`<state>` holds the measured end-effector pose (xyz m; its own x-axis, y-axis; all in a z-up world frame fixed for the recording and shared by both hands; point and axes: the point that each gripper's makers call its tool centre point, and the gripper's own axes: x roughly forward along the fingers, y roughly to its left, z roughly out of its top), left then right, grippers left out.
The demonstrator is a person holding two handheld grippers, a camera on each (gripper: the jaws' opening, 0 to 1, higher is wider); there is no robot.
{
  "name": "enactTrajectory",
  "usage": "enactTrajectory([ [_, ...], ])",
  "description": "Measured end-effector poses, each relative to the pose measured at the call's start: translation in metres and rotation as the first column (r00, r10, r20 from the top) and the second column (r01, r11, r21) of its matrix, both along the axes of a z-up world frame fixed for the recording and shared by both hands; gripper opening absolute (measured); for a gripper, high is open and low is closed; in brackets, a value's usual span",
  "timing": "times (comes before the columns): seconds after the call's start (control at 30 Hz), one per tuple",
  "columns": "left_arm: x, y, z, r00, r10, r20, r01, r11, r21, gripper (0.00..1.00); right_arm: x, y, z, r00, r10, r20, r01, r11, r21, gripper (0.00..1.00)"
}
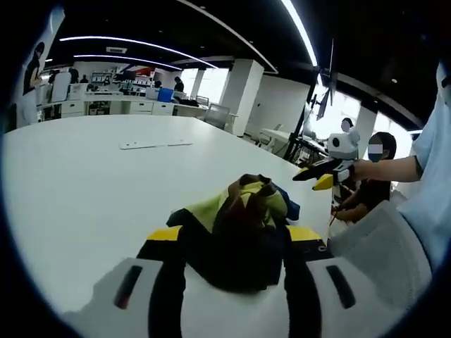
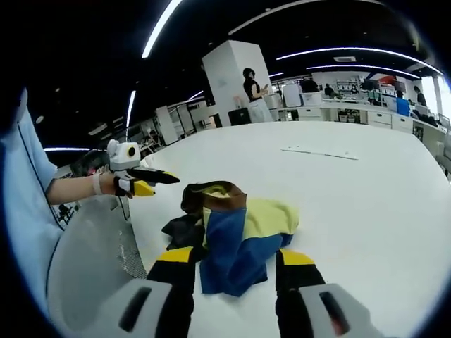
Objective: Fold the garment on the visible template until the final outline fits inside the template.
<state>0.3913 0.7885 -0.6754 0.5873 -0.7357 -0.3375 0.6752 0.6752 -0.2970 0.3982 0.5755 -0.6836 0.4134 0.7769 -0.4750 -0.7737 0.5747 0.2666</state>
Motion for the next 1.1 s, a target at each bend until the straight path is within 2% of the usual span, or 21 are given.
enactTrajectory([
  [0.17,0.001,0.000,-0.004,1.000,0.005,0.001,-0.005,1.000,0.009,0.46,-0.001,0.005,-0.005,1.000,0.015,-0.023,-0.015,1.000,0.002,0.40],
  [0.33,0.004,-0.001,-0.010,1.000,0.017,0.006,-0.018,0.999,0.030,0.35,0.000,0.009,-0.012,0.999,0.024,-0.044,-0.024,1.000,0.006,0.36],
  [0.53,0.006,-0.006,-0.030,0.999,0.032,0.003,-0.033,0.996,0.084,0.25,0.000,0.016,-0.017,0.998,0.031,-0.060,-0.031,0.999,0.013,0.32],
  [0.6,0.006,-0.008,-0.034,0.999,0.040,0.005,-0.041,0.995,0.091,0.23,-0.003,0.018,-0.019,0.997,0.044,-0.069,-0.043,0.999,0.014,0.27],
  [0.77,0.007,-0.004,-0.044,0.998,0.059,-0.016,-0.057,0.993,0.102,0.15,-0.004,0.020,-0.025,0.995,0.047,-0.088,-0.046,0.999,0.016,0.25],
  [0.9,0.007,0.000,-0.047,0.998,0.069,-0.010,-0.067,0.988,0.140,0.15,-0.004,0.021,-0.032,0.994,0.045,-0.103,-0.044,0.999,0.010,0.25],
  [1.03,0.007,-0.002,-0.046,0.996,0.088,-0.008,-0.086,0.988,0.126,0.12,-0.006,0.022,-0.032,0.992,0.046,-0.117,-0.045,0.999,0.017,0.23],
  [1.1,0.008,-0.004,-0.049,0.996,0.095,0.002,-0.094,0.986,0.140,0.12,-0.006,0.022,-0.033,0.992,0.047,-0.116,-0.046,0.999,0.015,0.22],
])
